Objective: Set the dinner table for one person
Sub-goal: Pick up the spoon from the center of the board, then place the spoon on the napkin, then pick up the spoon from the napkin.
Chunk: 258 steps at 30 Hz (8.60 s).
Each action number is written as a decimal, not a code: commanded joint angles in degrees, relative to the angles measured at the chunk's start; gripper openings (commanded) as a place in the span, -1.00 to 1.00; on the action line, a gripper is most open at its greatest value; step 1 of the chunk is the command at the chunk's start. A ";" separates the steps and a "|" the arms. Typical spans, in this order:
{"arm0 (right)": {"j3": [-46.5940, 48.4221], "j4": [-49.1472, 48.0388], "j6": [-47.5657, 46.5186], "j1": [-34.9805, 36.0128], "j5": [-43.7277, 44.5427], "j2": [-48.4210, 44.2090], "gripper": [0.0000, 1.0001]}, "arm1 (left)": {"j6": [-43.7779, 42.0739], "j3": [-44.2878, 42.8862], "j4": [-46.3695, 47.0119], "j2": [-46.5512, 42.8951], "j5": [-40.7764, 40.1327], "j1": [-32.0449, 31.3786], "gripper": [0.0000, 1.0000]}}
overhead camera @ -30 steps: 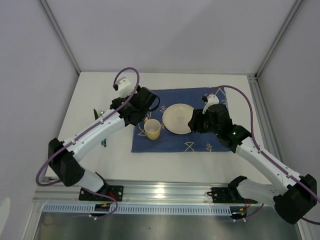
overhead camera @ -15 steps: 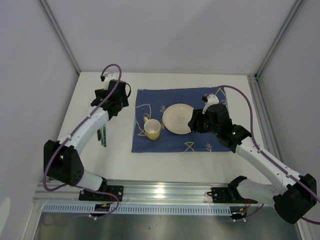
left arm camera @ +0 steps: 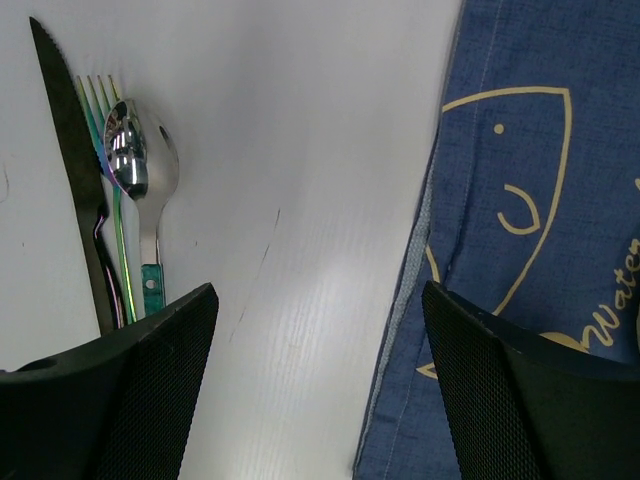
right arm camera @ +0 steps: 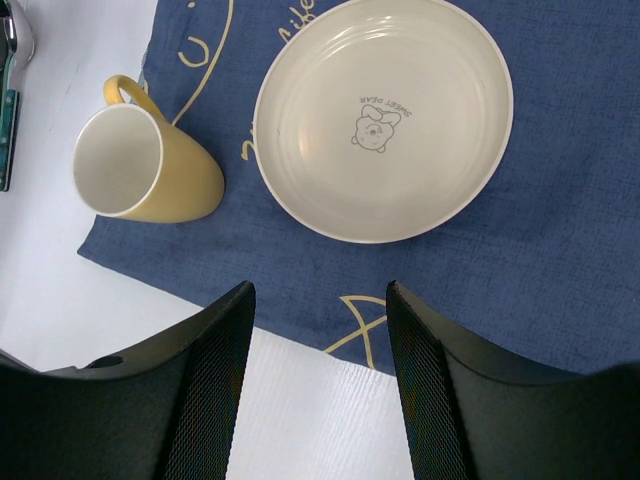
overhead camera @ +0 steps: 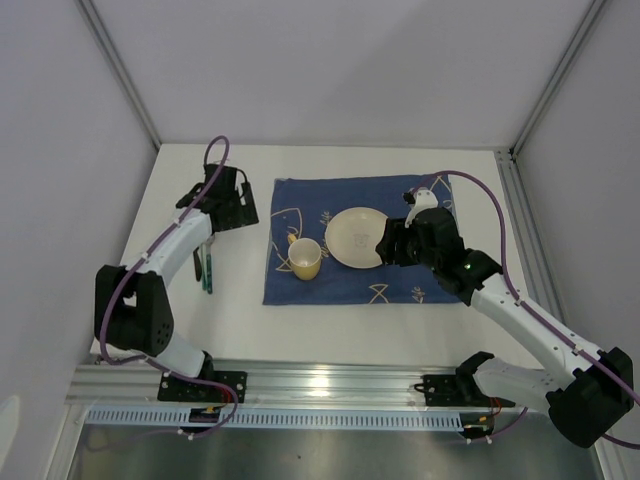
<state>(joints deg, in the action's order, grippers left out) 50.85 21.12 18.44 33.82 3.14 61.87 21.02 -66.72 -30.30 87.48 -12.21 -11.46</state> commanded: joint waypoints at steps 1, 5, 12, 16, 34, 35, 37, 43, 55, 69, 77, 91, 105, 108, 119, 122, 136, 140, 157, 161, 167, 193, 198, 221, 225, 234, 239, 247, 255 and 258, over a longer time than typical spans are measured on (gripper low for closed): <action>0.57 -2.14 0.64 0.37 0.03 -0.61 0.18 | -0.10 -0.95 -0.36 1.72 1.49 2.14 0.72; 0.74 -1.79 0.64 0.37 -0.50 -0.43 0.19 | -0.01 -1.75 -2.56 4.26 0.69 5.74 0.73; 0.92 -1.09 0.81 0.37 -0.85 -0.08 0.18 | 1.22 -4.47 -6.87 10.94 1.13 9.35 0.68; 0.74 -1.00 0.90 0.37 -0.32 -0.08 0.17 | 0.96 -5.00 -8.36 13.32 -0.09 9.35 0.66; 0.04 -1.26 1.78 0.36 -0.06 -0.08 0.12 | 1.75 -6.23 -9.16 18.25 0.52 13.31 0.58; 0.04 -1.09 1.87 0.37 0.11 -0.08 0.11 | 1.75 -6.49 -9.33 18.60 1.13 13.31 0.57; -0.05 -1.17 1.95 0.45 0.29 -0.17 0.11 | 2.10 -7.11 -10.21 19.39 1.13 13.40 0.51; -0.40 -1.52 2.39 0.37 0.38 -0.52 0.09 | 1.66 -7.81 -10.74 19.83 1.84 13.57 0.26; -0.58 -1.35 2.66 0.37 0.38 -0.96 0.07 | 0.96 -8.95 -12.15 20.71 3.16 13.57 -0.77; -0.66 -0.47 2.57 0.37 0.38 -1.66 0.05 | 0.26 -8.78 -11.00 17.82 6.93 13.75 -0.99; -0.23 -0.73 2.22 0.37 -0.50 -1.22 0.05 | -2.29 -9.66 -8.72 14.30 13.16 13.66 -0.99; -0.14 -0.73 1.25 0.28 -1.38 -0.43 0.03 | -15.99 -25.63 -9.33 20.88 25.38 12.61 -0.99; 2.94 3.66 0.64 0.45 -2.43 1.59 0.01 | -43.06 -36.54 -10.65 27.39 32.50 3.47 -0.99; 3.46 4.98 1.07 0.45 -2.43 1.68 0.01 | -50.97 -39.01 -11.88 28.27 37.77 2.33 -0.99; 3.12 7.97 3.10 0.63 -2.35 2.03 0.00 | -86.36 -38.49 -11.98 28.27 43.33 0.04 -0.99; 3.20 8.14 3.27 0.63 -1.82 2.03 0.00 | -93.06 -39.19 -12.58 29.23 42.61 -0.23 -0.99; 3.73 6.91 2.83 0.63 -1.73 3.08 0.00 | -94.67 -34.54 -10.57 32.40 39.73 -1.81 -0.98; 3.56 6.91 3.18 0.63 -2.08 2.91 0.00 | -92.39 -34.01 -9.86 32.75 37.52 -2.42 -0.88; 2.15 6.91 4.59 0.63 -2.43 0.63 0.02 | -87.02 -31.98 -7.31 34.25 32.07 -2.86 -0.25; 1.97 7.44 4.77 0.81 -2.17 0.01 0.01 | -86.15 -32.07 -6.01 34.42 31.11 -3.12 -0.25; 1.89 7.18 4.86 0.81 -2.17 -0.34 0.02 | -70.80 -33.91 3.48 32.93 23.75 -3.04 -0.09; 0.21 6.12 6.00 2.39 -2.52 -6.58 0.05 | 45.48 -47.10 -26.43 27.74 -3.34 -2.51 0.80; -1.19 6.47 6.43 2.74 -1.91 -9.04 0.07 | 74.14 -44.29 -40.50 30.28 3.47 -2.34 0.91; -2.33 9.72 7.84 3.71 -1.12 -13.00 0.06 | 91.48 -39.54 -41.24 40.31 22.66 2.59 0.72; -2.77 10.52 7.84 3.71 -0.33 -13.88 0.07 | 90.26 -41.38 -39.57 40.49 20.56 2.85 0.72; -4.27 8.50 8.72 3.79 -1.03 -12.65 0.07 | 77.34 -49.02 -37.19 44.52 14.59 2.59 0.61; -4.62 7.53 8.98 3.71 -1.55 -11.42 0.07 | 75.31 -49.29 -36.58 46.02 13.18 3.11 0.60; -5.06 6.74 9.69 3.79 -1.82 -10.89 0.06 | 74.70 -49.39 -36.05 47.78 13.26 3.90 0.51; -5.15 6.91 9.95 3.79 -1.29 -11.15 0.06 | 74.26 -49.47 -33.42 47.96 12.47 4.26 0.22; -5.15 7.00 10.04 3.79 -1.20 -11.24 0.05 | 73.82 -49.39 -31.92 47.96 12.64 4.52 0.00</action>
<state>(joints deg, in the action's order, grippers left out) 45.78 30.04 27.46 37.34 1.48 51.16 95.77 -114.04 -64.14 135.13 1.45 -7.68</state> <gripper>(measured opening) 0.531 0.533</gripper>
